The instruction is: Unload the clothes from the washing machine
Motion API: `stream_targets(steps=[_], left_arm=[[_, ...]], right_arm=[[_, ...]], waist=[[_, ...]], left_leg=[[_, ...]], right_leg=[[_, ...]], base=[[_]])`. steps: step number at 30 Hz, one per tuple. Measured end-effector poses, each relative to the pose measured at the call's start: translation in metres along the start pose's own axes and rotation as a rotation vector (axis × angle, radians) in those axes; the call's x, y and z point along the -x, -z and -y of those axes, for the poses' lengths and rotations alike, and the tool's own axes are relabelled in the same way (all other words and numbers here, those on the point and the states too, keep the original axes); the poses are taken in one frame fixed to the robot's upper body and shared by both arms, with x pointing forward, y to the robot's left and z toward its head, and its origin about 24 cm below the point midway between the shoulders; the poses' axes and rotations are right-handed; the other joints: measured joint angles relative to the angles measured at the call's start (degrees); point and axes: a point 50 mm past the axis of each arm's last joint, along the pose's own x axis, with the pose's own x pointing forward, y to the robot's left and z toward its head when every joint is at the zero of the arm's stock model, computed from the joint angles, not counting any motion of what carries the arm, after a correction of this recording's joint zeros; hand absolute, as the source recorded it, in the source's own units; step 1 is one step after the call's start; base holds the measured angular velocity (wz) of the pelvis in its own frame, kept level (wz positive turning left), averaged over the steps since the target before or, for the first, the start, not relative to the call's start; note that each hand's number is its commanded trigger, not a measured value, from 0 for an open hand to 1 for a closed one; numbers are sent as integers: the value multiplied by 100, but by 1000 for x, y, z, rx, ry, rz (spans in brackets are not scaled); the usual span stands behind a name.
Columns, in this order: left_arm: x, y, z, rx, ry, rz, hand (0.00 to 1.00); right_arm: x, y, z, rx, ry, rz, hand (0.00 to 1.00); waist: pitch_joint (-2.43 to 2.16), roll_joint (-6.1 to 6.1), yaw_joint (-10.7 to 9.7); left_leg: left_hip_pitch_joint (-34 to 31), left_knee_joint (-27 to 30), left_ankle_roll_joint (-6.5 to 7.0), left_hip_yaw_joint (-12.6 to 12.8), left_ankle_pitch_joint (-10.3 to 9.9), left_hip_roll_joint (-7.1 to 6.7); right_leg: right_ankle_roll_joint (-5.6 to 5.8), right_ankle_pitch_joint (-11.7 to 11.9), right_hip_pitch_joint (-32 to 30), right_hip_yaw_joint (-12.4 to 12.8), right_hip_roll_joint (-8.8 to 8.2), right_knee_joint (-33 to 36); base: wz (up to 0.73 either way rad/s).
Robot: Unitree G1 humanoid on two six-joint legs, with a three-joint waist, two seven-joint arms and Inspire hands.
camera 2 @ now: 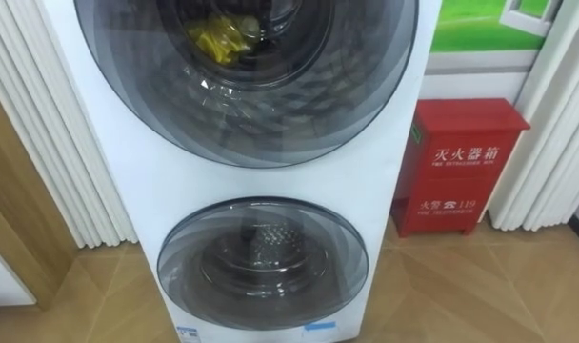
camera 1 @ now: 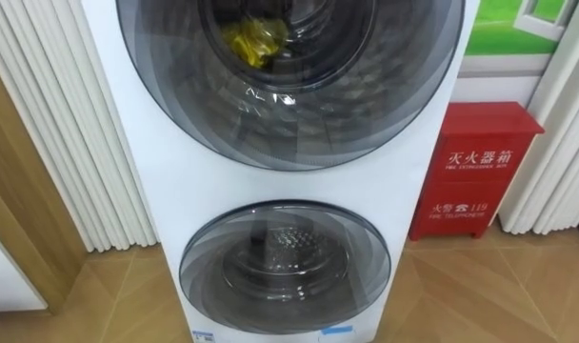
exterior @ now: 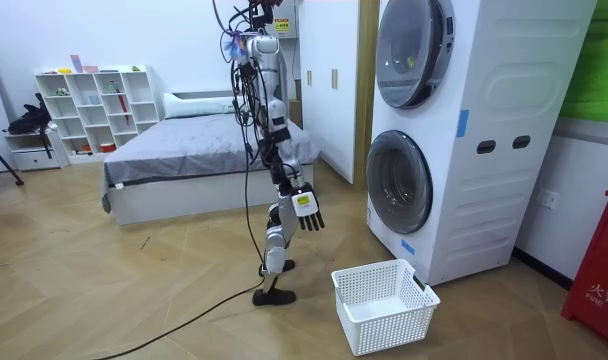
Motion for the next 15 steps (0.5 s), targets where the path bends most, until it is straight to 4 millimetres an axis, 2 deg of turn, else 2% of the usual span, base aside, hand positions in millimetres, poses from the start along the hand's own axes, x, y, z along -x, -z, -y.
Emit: stream_targets(steps=[3, 4, 5, 6, 7, 8, 10, 11, 12, 13, 15], left_arm=[[0, -1, -1, -1, 4, 4, 0], [-1, -4, -1, -8, 6, 13, 0], [-1, -5, -2, -6, 6, 19, 0], [-1, -7, -3, 7, 8, 21, 0], [-2, -8, -5, 16, 6, 23, 0], [-2, -11, -6, 21, 3, 30, 0], [-3, -16, -9, 22, -4, 46, 0], [-3, -18, -10, 23, -6, 50, 0], [-4, -20, -12, 25, -13, 57, 0], [-5, -22, -15, 23, -21, 65, 0], [-5, -22, -20, 17, -35, 62, 0]], right_arm=[[0, -6, -2, 9, -5, 11, 0], [0, -15, -4, 24, -14, 40, 0], [0, -23, -5, 34, -18, 65, 0], [1, -40, -8, 38, -26, 129, 0], [2, -60, -12, 27, -28, 193, 0], [4, -70, -13, 23, -27, 232, 0], [15, -123, -25, 21, -57, 419, 0], [18, -135, -27, 25, -62, 457, 0], [26, -158, -32, 29, -70, 532, 0], [36, -180, -35, 11, -80, 611, 0], [54, -208, -42, -5, -97, 727, 0]], waist=[[-20, -41, 30], [-37, -19, 29], [-26, -19, 27], [2, -57, 27], [-5, -49, 26], [-7, -53, 26], [-1, -50, 23], [9, -105, 23], [-11, -81, 46], [-18, -112, 57], [-23, -150, 71]], left_leg=[[-14, 23, 0, -1, 0, 3], [-39, 33, 1, 6, 1, 7], [-48, 48, 1, 11, 1, 9], [-68, 69, 3, 21, 2, 8], [-74, 106, 3, 25, 2, 7], [-66, 99, 4, 24, 2, 7], [-26, 85, 10, 26, 6, 8], [-26, 86, 13, 26, 8, 5], [-33, 92, 16, 24, 10, 4], [-50, 94, 16, 17, 11, 0], [-70, 94, 17, 5, 12, 3]], right_leg=[[0, 0, -22, 5, 0, 11], [0, 0, -74, 6, 0, 34], [0, 0, -84, 2, -1, 38], [-1, 1, -79, 4, -4, 38], [-1, 0, -77, 3, -6, 50], [-1, 0, -83, 3, -7, 60], [-1, 0, -82, 4, -10, 86], [0, 0, -83, 5, -12, 90], [0, 0, -84, 3, -12, 93], [0, 0, -93, -4, -13, 90], [0, 0, -108, -14, -8, 86]], base=[[-1], [-5], [-6], [-4], [0], [0], [0], [0], [3], [4], [5]])
